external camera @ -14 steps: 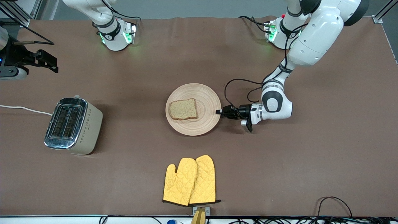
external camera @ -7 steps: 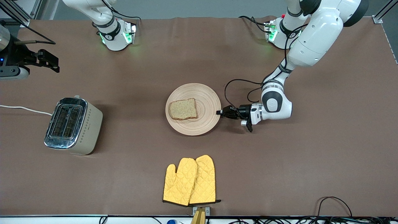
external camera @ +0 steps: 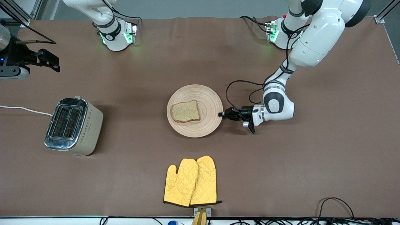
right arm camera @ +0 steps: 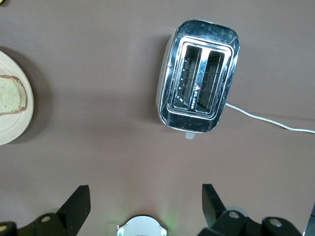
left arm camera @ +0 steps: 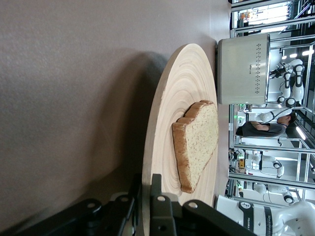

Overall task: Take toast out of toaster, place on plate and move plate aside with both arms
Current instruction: 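Slide the plate with toast away from the toaster with the left gripper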

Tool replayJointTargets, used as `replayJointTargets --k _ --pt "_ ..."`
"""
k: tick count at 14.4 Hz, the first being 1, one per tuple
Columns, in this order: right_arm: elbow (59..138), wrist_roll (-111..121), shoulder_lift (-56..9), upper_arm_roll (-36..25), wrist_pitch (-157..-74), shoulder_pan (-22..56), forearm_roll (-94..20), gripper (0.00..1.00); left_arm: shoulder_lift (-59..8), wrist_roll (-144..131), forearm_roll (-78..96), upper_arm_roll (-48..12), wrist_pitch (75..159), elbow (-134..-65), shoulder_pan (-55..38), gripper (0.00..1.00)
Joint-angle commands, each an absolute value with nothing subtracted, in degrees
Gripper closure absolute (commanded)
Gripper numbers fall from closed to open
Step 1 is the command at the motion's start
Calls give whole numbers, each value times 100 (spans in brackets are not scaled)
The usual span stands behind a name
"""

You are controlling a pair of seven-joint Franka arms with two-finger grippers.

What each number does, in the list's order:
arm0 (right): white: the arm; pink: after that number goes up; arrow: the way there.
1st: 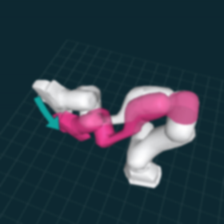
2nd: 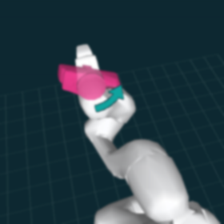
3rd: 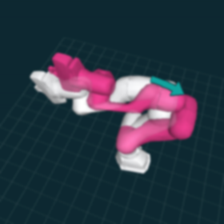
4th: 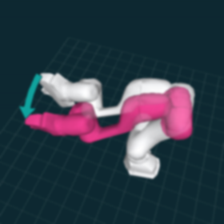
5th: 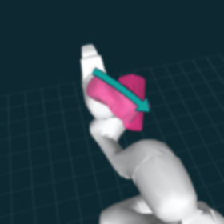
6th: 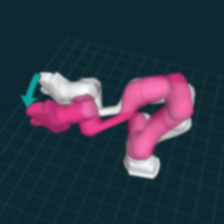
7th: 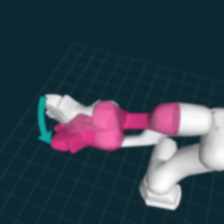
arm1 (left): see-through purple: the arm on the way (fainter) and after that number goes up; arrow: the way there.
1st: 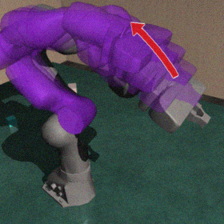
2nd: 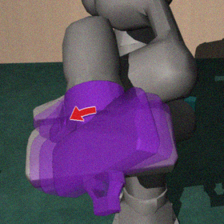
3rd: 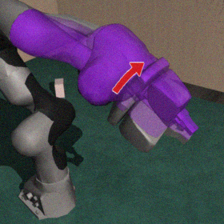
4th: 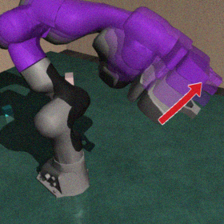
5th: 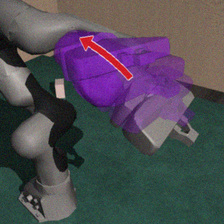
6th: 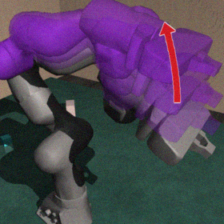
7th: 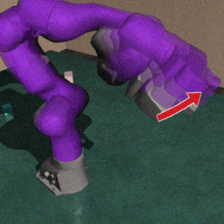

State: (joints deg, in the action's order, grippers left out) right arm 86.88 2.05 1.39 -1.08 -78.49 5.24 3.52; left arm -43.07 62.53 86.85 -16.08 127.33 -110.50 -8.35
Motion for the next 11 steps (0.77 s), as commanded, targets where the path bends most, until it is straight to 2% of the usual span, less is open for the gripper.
replayJointTargets --k 1,7,11 --pt "8736 97 246 -79 -7796 545 466 0 -4105 6249 8754 -1644 12630 -11030 -747 99" --pt "8736 88 246 -79 -7778 554 466 0 -3490 5274 7744 -1644 12551 -11057 -177 100" --pt "8736 79 246 -79 -7778 554 466 0 -3392 5010 7508 -1635 11692 -11031 595 100"
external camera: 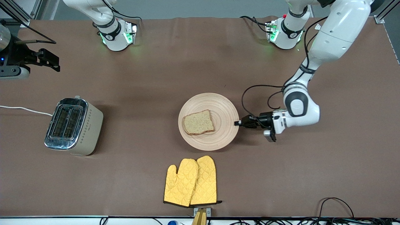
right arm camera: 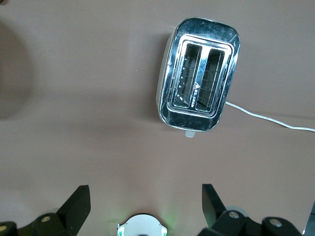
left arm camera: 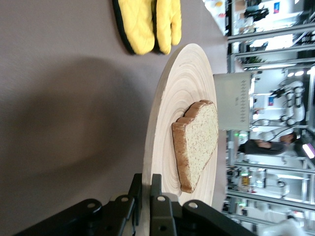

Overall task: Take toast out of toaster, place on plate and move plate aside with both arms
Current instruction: 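Slide the plate with toast away from the toaster with the left gripper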

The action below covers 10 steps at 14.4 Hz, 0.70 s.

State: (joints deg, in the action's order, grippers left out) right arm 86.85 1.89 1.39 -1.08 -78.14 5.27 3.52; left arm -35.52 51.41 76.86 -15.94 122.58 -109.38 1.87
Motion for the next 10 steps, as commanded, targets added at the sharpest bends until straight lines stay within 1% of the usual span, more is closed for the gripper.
replayJointTargets --k 1,3,6,8,10 --pt "8736 79 246 -79 -7770 554 466 0 -3419 5001 7227 -1635 11498 -10935 885 100" --pt "8736 79 246 -70 -7770 554 466 0 -3472 4975 6682 -1635 11050 -10732 1360 100" --pt "8736 9 246 -62 -7778 598 466 0 -3577 4817 5787 -1617 10592 -10452 2168 99" --pt "8736 -44 246 -53 -7778 624 466 0 -3743 4816 5206 -1617 10363 -10065 2643 99" --pt "8736 -44 246 -53 -7770 633 466 0 -3910 4834 4792 -1617 10310 -9766 3083 99"
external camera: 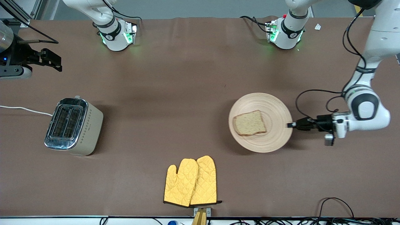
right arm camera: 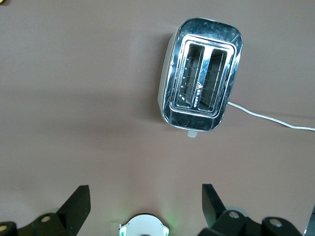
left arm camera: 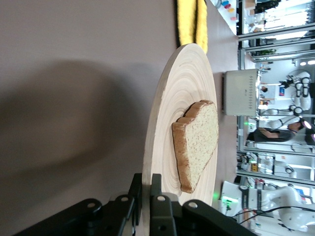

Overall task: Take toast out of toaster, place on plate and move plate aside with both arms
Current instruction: 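Slide the plate with toast away from the toaster with the left gripper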

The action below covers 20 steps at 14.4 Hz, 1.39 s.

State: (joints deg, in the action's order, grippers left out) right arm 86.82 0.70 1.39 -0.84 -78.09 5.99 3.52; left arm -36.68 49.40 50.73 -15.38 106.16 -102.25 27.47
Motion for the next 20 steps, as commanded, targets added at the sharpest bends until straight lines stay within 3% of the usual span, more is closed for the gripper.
replayJointTargets --k 1,6,15,16,17,19,20 --pt "8736 -44 246 -53 -7778 633 466 0 -3972 4834 4651 -1617 10310 -9643 3233 99" --pt "8736 -53 246 -53 -7770 642 466 0 -4420 4895 4315 -1582 10310 -9159 3813 100" --pt "8736 -97 246 -53 -7770 686 466 0 -4886 5326 4368 -1582 10310 -9132 4148 98" --pt "8736 -97 246 -53 -7770 686 466 0 -4895 5344 4351 -1582 10310 -9132 4148 87" --pt "8736 -97 246 -53 -7770 686 466 0 -4887 5335 4351 -1582 10310 -9132 4148 64" --pt "8736 -97 246 -61 -7761 686 466 0 -4878 5335 4351 -1582 10310 -9132 4148 2" --pt "8736 -97 246 -62 -7743 677 466 0 -4852 5274 4316 -1582 10310 -9106 4140 0"
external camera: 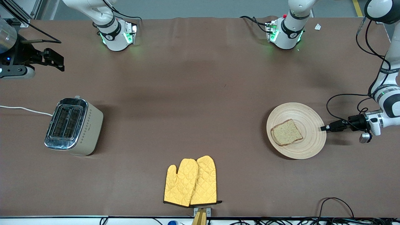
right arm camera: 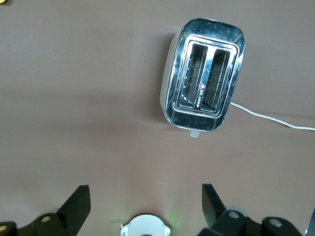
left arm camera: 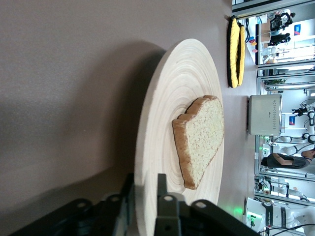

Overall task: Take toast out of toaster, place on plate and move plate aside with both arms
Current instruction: 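Release the plate rim and pull the left gripper back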

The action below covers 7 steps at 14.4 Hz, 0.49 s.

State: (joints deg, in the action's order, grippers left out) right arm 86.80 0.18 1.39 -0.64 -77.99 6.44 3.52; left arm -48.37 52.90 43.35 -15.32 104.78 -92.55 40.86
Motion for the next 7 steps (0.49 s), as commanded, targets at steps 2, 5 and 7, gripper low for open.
replayJointTargets --k 2,5,7 --pt "8736 -97 246 -62 -7734 677 466 0 -4825 5230 4202 -1582 10310 -8835 4113 0" --pt "8736 -105 246 -62 -7734 677 466 0 -4676 4713 3465 -1670 10257 -8360 4096 0" --pt "8736 -97 246 -62 -7734 677 466 0 -4536 4230 3174 -1775 10108 -8096 4096 0"
